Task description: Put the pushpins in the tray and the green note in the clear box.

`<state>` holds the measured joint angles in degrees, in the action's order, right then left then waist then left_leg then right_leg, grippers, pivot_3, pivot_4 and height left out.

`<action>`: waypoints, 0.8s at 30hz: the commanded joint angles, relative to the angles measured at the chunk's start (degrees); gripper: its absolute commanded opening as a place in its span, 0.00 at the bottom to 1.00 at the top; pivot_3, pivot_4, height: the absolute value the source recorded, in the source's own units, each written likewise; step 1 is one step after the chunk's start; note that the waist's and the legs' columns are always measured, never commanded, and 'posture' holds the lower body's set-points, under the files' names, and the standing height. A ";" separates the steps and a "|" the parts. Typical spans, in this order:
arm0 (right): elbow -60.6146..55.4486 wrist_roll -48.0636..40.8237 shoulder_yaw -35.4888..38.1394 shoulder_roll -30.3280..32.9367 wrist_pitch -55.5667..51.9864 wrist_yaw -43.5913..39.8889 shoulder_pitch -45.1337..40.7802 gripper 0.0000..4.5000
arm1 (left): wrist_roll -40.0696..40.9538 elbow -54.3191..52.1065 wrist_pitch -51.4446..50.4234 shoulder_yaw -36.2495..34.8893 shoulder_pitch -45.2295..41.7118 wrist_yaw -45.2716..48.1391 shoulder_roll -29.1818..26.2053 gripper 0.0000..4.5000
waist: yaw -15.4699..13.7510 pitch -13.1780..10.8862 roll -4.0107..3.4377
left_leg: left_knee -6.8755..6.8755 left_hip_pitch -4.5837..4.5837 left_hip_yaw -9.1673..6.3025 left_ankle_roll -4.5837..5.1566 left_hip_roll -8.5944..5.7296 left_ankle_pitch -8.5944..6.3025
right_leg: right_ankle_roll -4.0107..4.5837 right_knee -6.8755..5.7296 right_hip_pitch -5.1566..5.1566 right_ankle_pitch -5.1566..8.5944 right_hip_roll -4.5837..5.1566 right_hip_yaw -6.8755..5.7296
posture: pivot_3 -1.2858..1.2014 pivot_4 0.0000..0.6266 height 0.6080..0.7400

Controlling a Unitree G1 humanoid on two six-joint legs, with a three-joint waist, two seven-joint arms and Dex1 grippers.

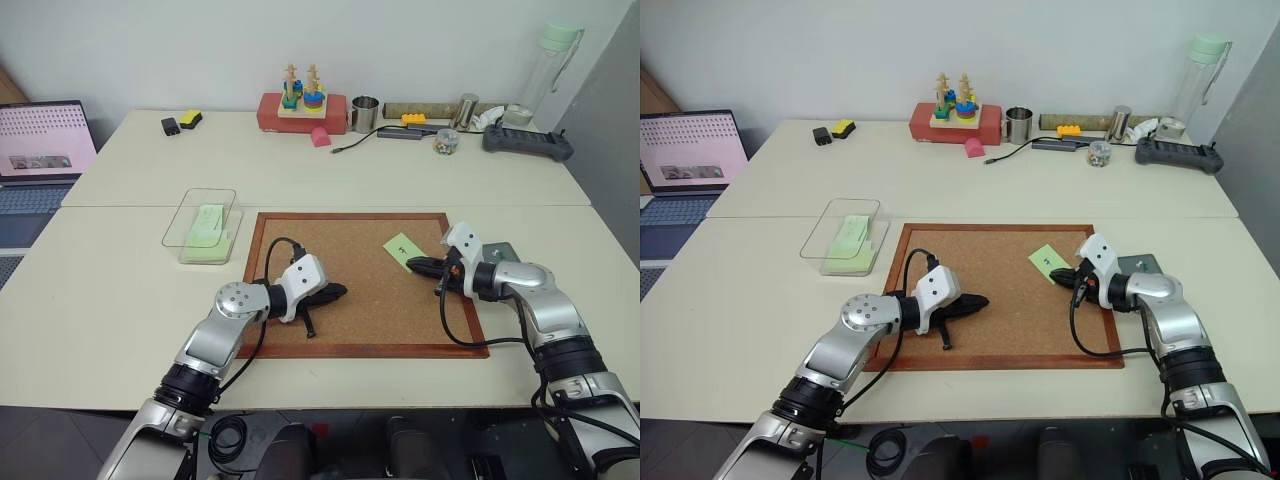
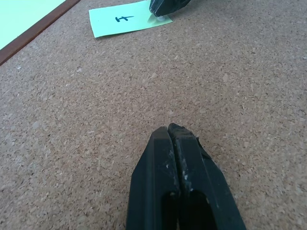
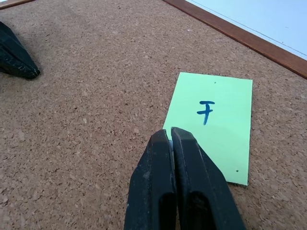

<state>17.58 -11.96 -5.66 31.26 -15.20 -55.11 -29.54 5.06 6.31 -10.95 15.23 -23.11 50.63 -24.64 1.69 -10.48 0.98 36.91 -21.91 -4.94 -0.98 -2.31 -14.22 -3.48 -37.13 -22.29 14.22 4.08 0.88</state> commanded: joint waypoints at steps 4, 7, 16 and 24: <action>-10.17 -3.31 3.28 1.74 -1.13 -1.13 -0.17 0.00 | 1.08 -0.18 -3.25 -2.68 -0.51 -3.13 1.50 0.00 | 0.03 0.00 0.00 | 0.00 0.00 -0.01 0.00 0.01 0.00 | 0.00 0.00 0.00 0.00 0.00 0.00 | 0.52 0.24 1.00; -12.31 -3.64 3.48 2.08 -1.53 -0.90 0.47 0.00 | 1.43 -0.35 -3.78 -3.43 -1.19 -4.44 2.25 0.00 | -0.03 0.00 0.01 | 0.02 -0.01 -0.01 0.00 -0.01 0.00 | -0.01 0.03 0.02 0.00 0.00 -0.01 | 0.52 0.24 1.00; -18.96 -4.15 3.69 2.07 -2.81 0.58 1.60 0.00 | 20.64 -10.94 -23.82 -15.04 -0.66 -7.87 8.56 0.32 | 0.03 -0.03 0.04 | 0.01 -0.08 -0.05 0.00 0.01 0.00 | -0.01 0.02 -0.04 0.00 0.00 -0.03 | 0.52 0.24 1.00; -20.94 -3.96 3.30 2.30 -2.97 0.53 1.59 0.00 | 27.27 -13.07 -30.39 -19.23 0.18 -10.53 8.98 0.65 | 0.01 -0.03 0.04 | 0.01 -0.06 -0.05 -0.01 0.00 0.00 | -0.01 0.02 -0.02 0.00 0.00 -0.04 | 0.52 0.24 1.00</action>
<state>-1.02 -15.18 -3.42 32.98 -18.41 -54.79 -27.58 29.64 -4.01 -40.09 -2.78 -23.05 40.54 -15.82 1.70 -10.50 1.02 36.92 -21.98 -5.00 -0.99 -2.32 -14.22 -3.49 -37.10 -22.31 14.23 4.07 0.84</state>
